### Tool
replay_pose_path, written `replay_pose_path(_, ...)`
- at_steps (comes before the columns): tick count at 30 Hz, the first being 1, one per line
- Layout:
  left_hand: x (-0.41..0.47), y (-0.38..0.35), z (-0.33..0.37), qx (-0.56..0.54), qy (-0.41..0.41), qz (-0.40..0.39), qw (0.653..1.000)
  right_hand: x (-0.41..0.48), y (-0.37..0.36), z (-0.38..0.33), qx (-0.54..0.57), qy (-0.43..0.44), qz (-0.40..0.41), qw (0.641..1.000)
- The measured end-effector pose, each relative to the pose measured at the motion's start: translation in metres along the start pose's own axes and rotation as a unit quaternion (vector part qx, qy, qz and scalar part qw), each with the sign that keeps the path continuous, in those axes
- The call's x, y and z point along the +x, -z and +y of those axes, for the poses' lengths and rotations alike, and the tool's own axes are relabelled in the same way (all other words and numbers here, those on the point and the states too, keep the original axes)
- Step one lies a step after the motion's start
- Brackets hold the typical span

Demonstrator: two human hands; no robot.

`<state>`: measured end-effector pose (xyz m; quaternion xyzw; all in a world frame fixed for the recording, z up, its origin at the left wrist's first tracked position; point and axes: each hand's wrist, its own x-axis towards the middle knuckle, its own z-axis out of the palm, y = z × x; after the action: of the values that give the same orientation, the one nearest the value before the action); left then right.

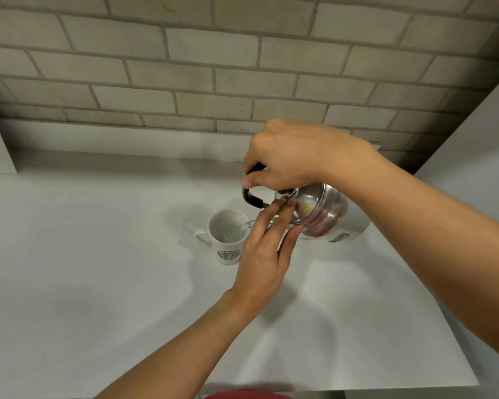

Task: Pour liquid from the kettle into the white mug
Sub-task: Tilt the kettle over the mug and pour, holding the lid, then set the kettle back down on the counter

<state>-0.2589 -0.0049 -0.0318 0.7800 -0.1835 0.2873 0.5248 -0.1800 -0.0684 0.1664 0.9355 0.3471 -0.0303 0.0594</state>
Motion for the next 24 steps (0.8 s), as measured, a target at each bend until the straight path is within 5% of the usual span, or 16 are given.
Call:
replay_pose_path(14,0.006,0.014,-0.009,0.047,-0.089,-0.061,0.993,-0.046,-0.037,0.045,0.123,-0.065,0.162,0.977)
replay_pose_path(20,0.027,0.023,0.002,-0.061,0.033,0.004,0.998,-0.074,-0.067,0.06,0.207,-0.115,0.268,0.934)
replay_pose_path(24,0.051,0.023,0.007,0.007,0.067,-0.045,0.997,-0.087,-0.089,0.063,0.252,-0.15,0.313,0.903)
